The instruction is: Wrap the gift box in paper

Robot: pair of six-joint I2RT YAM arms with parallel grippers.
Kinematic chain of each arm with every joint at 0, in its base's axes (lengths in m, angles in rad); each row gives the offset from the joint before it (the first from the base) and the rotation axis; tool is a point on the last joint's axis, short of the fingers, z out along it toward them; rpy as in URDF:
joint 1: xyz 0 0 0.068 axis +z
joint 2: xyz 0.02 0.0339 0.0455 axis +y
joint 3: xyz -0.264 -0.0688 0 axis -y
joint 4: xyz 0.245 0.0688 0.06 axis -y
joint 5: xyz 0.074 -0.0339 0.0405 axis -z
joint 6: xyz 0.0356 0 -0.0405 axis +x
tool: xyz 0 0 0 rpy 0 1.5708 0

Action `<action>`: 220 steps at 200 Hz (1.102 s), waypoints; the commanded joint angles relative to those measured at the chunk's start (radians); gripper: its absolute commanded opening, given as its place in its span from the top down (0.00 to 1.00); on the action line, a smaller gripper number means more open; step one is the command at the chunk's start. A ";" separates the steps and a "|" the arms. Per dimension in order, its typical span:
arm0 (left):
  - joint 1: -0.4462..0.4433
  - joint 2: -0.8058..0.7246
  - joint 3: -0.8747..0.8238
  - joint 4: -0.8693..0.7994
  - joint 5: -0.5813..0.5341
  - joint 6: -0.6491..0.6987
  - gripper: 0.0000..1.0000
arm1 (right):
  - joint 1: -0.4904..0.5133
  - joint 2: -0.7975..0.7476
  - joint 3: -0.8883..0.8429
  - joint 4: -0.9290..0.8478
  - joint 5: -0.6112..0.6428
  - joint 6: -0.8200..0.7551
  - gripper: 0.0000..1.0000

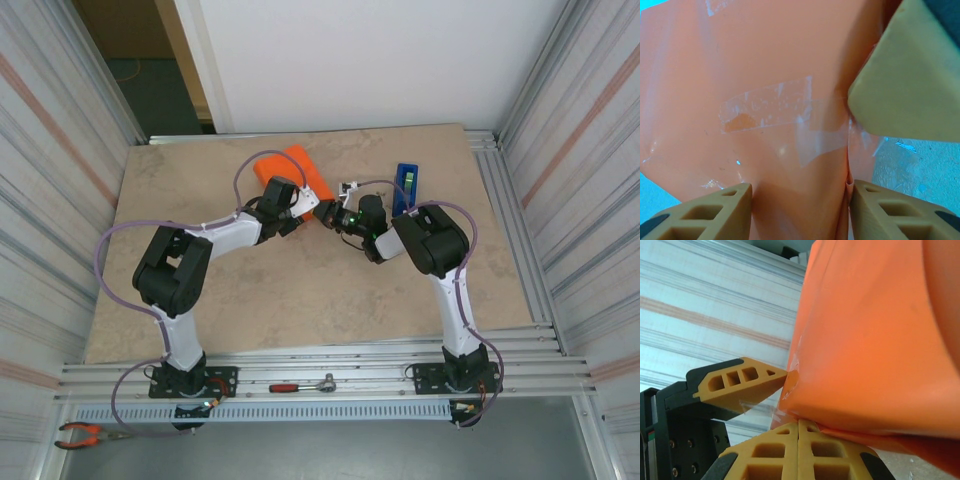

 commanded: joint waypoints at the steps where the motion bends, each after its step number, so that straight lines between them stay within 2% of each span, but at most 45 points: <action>1: -0.007 0.057 -0.008 -0.102 0.048 -0.013 0.49 | 0.003 0.036 0.026 0.029 0.020 0.036 1.00; 33: -0.006 0.056 -0.009 -0.102 0.049 -0.014 0.49 | 0.003 0.032 0.023 0.034 0.017 0.039 1.00; 57: -0.007 0.056 -0.010 -0.101 0.048 -0.014 0.49 | 0.003 0.017 0.006 0.035 0.016 0.038 0.90; 91: -0.007 0.056 -0.008 -0.103 0.048 -0.014 0.50 | 0.000 -0.005 -0.035 0.046 0.025 0.036 0.83; 220: -0.007 0.061 -0.005 -0.106 0.047 -0.014 0.52 | -0.011 -0.013 -0.046 0.062 0.029 0.067 0.74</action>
